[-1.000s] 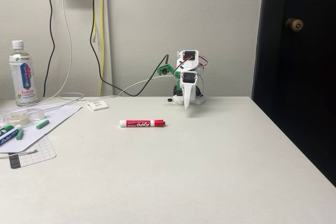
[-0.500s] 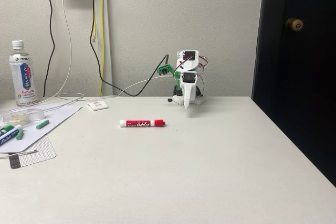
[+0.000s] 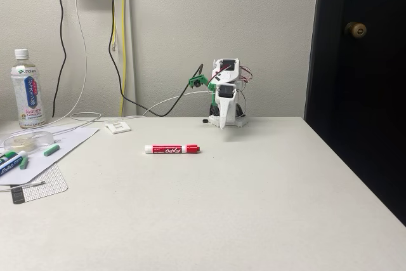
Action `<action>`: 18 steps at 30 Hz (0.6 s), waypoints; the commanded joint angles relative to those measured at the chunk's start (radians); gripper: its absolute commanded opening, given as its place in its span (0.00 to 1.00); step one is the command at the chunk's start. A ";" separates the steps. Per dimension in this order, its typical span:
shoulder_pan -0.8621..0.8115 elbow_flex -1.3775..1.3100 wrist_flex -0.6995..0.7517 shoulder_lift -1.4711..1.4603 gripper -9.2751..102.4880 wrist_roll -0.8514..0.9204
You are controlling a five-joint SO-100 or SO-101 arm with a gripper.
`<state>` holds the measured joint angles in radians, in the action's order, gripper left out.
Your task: Pick up the red marker.
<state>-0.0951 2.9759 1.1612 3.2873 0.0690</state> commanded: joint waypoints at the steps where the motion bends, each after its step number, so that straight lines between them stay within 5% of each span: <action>1: 0.003 -0.074 0.009 0.006 0.08 0.000; 18: -0.003 -0.235 0.095 -0.048 0.08 0.006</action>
<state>-0.0951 2.8241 1.2456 3.2735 0.0690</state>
